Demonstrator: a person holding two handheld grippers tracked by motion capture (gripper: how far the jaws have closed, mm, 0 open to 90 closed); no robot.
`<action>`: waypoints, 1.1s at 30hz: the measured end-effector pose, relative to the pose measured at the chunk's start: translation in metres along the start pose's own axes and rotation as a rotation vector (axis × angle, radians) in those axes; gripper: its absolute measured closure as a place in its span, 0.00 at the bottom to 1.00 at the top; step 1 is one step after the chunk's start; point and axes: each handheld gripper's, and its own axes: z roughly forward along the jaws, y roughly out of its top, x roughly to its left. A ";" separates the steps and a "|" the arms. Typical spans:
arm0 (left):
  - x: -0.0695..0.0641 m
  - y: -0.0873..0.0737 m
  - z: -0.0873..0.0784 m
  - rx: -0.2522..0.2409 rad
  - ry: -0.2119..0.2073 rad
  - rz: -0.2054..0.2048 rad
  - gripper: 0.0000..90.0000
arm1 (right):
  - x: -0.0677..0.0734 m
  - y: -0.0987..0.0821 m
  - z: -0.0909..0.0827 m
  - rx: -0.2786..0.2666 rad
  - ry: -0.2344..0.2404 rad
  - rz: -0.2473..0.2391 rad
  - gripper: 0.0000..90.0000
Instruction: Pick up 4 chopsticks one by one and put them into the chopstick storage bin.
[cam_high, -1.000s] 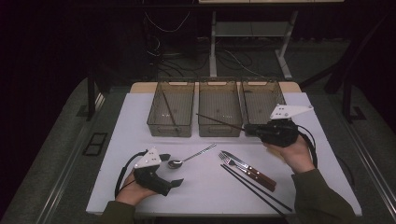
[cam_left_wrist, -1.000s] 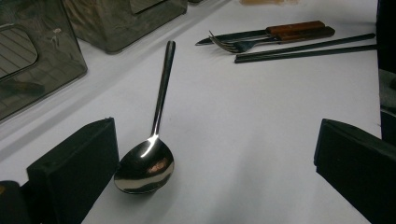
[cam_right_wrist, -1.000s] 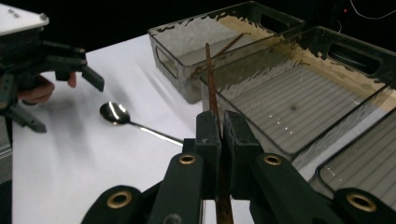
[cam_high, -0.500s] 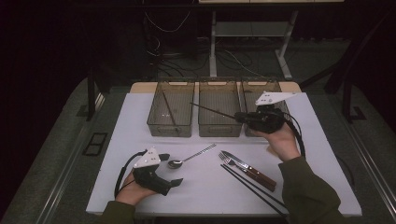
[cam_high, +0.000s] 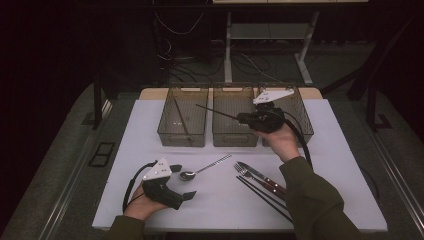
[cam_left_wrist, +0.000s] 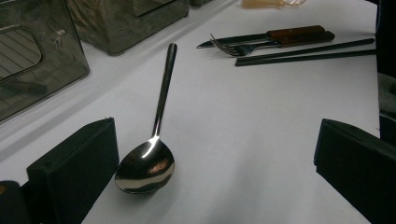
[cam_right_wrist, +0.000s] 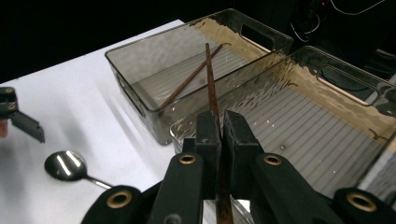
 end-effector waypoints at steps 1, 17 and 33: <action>0.000 0.000 0.000 0.003 0.000 0.000 0.00 | 0.000 0.001 0.003 0.003 0.000 0.006 0.95; -0.001 0.001 0.000 -0.003 -0.010 0.003 0.00 | -0.002 0.024 0.044 0.002 -0.032 0.026 0.95; -0.001 0.001 0.001 -0.007 -0.018 0.011 0.00 | 0.000 0.034 0.105 0.059 -0.059 0.062 0.95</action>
